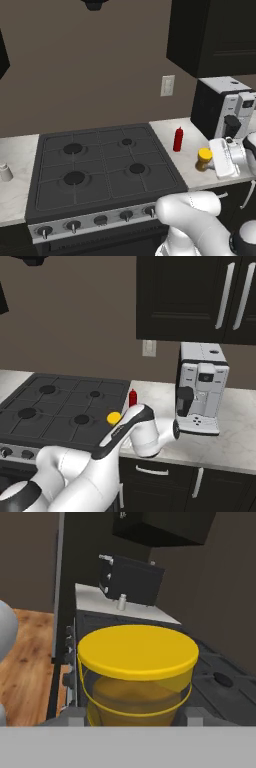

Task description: Collect the turmeric, ketchup, and shaker from the cabinet and place them next to the stove.

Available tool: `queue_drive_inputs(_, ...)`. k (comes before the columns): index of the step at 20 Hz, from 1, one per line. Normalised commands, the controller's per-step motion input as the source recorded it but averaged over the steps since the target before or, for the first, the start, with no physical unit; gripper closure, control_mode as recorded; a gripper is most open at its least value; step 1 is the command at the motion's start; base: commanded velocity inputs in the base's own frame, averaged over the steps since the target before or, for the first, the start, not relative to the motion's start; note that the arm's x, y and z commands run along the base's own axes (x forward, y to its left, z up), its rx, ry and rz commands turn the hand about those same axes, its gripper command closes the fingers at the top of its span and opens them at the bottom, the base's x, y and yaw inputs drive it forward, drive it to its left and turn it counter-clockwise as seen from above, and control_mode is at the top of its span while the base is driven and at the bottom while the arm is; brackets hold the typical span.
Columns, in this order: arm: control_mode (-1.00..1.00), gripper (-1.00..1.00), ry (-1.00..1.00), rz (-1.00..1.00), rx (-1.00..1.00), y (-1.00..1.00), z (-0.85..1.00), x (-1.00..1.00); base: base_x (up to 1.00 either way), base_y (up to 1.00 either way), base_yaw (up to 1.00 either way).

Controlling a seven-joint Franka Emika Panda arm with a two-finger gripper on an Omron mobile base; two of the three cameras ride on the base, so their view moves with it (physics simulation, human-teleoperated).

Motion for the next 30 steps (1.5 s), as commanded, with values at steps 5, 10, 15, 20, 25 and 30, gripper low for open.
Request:
queue_drive_inputs(5,-1.00,1.00,0.04,0.09,0.00,-0.14,-0.11,0.19,0.00,0.00,0.00)
queue_drive_inputs(10,-1.00,1.00,0.04,0.08,0.00,-0.08,-0.20,0.17,0.00,0.00,0.00)
queue_drive_inputs(15,-1.00,1.00,0.01,0.05,0.01,-0.03,-0.33,0.15,0.00,0.00,0.00)
queue_drive_inputs(20,-1.00,1.00,0.00,0.00,0.06,0.00,-0.29,0.16,0.00,0.00,0.00)
queue_drive_inputs(25,-1.00,1.00,0.00,0.00,0.08,0.00,-0.24,0.15,0.00,0.00,0.00)
queue_drive_inputs(30,-1.00,1.00,0.00,0.00,0.03,0.00,-0.23,0.17,0.00,0.00,0.00)
